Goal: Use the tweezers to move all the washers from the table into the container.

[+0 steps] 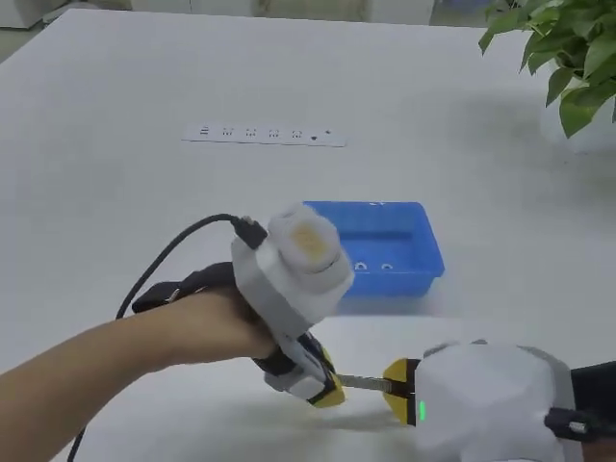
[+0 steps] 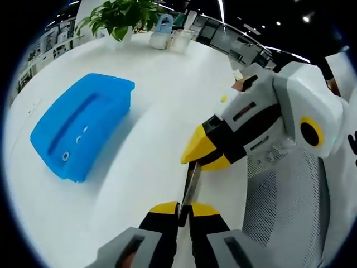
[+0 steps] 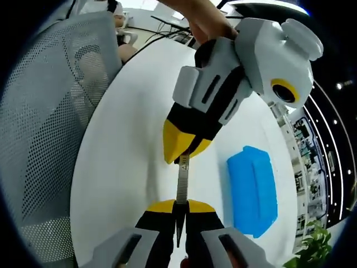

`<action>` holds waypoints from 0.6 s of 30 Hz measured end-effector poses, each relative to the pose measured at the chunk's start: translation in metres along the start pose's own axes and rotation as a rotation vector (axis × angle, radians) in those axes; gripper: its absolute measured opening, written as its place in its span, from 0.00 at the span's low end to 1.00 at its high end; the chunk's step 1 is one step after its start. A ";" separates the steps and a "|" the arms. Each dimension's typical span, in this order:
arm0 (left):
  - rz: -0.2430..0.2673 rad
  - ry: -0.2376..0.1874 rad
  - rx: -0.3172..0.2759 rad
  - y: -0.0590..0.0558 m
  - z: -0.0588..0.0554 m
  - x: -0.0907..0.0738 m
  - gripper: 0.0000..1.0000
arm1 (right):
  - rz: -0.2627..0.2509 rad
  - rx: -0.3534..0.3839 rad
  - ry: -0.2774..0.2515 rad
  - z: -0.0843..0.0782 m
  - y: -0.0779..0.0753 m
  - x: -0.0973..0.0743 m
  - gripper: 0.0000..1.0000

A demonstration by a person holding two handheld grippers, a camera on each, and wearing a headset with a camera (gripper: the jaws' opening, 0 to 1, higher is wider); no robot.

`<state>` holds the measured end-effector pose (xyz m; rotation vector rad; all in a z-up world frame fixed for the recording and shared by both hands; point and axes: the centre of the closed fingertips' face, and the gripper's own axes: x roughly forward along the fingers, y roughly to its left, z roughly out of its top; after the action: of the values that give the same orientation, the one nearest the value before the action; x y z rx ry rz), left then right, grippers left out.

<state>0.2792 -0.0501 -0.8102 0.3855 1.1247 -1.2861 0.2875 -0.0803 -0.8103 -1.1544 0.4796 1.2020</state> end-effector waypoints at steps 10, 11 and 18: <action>0.161 -0.073 0.218 -0.001 0.016 -0.002 0.00 | -0.059 0.301 0.026 -0.012 -0.004 -0.007 0.08; 0.172 -0.054 0.218 -0.002 0.012 -0.002 0.00 | -0.062 0.297 0.007 -0.010 -0.005 -0.006 0.07; 0.278 -0.042 0.411 0.012 0.013 0.003 0.00 | -0.107 0.626 -0.062 -0.016 -0.005 -0.028 0.12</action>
<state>0.2953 -0.0577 -0.8114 0.7883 0.7356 -1.2655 0.2860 -0.1077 -0.7919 -0.5943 0.6773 0.8957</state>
